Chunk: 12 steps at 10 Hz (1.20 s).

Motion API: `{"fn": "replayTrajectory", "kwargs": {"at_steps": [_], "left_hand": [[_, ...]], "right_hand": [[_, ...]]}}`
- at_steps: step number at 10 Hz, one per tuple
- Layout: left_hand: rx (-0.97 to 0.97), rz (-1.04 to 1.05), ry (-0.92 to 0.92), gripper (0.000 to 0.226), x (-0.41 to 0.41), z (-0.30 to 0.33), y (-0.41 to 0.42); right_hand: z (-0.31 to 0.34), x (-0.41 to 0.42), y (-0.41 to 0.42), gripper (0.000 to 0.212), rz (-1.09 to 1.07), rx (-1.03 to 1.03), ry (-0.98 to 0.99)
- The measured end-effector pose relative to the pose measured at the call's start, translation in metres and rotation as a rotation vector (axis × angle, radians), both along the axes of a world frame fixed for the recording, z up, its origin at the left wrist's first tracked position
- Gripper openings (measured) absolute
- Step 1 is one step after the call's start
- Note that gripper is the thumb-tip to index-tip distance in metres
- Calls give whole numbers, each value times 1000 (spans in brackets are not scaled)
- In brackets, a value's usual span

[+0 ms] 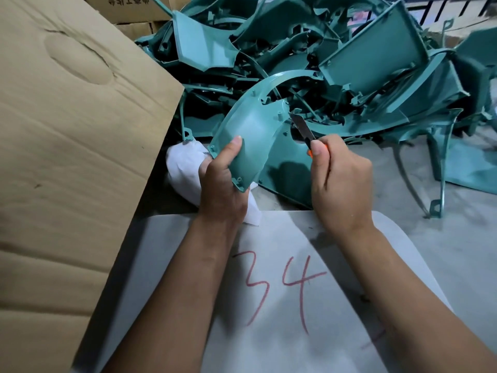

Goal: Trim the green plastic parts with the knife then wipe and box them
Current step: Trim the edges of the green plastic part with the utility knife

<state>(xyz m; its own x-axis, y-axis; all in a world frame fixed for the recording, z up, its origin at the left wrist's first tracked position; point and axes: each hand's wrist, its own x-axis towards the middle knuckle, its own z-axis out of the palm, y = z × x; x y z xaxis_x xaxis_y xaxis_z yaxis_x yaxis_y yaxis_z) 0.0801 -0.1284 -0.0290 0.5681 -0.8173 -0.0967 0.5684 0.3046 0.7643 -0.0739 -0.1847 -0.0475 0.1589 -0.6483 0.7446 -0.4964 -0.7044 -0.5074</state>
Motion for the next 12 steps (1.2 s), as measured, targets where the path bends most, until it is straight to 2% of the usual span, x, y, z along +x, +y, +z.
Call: {"fn": "replayTrajectory", "kwargs": {"at_steps": [1,2,3,4,5,6,7,9,11,12], "left_hand": [[13,3,55,15,-2,2,-2],[-16,-9,64,20,-6,6,5],[-78,-10,-54,26,-4,-1,4],[-37,42,-51,25,-3,0,4],[-46,32,73,20,-8,6,3],[-56,46,4,23,-10,0,2],[-88,-13,-26,25,-12,-3,4],[-154,-66,177,24,-18,0,-2],[-152,-43,253,23,-22,4,-2],[-140,-24,264,27,-23,5,0]], "right_hand": [[2,7,8,44,151,-102,46],[2,13,9,52,176,-139,148],[1,9,0,47,34,-134,73],[1,-2,-11,41,-143,-61,-28],[2,-9,-11,42,-122,-73,-141],[4,-1,1,45,65,-168,-79],[3,10,5,51,158,-140,25],[5,9,1,52,127,-117,59],[4,9,2,50,149,-125,78],[3,7,3,46,233,-108,-76]]}}
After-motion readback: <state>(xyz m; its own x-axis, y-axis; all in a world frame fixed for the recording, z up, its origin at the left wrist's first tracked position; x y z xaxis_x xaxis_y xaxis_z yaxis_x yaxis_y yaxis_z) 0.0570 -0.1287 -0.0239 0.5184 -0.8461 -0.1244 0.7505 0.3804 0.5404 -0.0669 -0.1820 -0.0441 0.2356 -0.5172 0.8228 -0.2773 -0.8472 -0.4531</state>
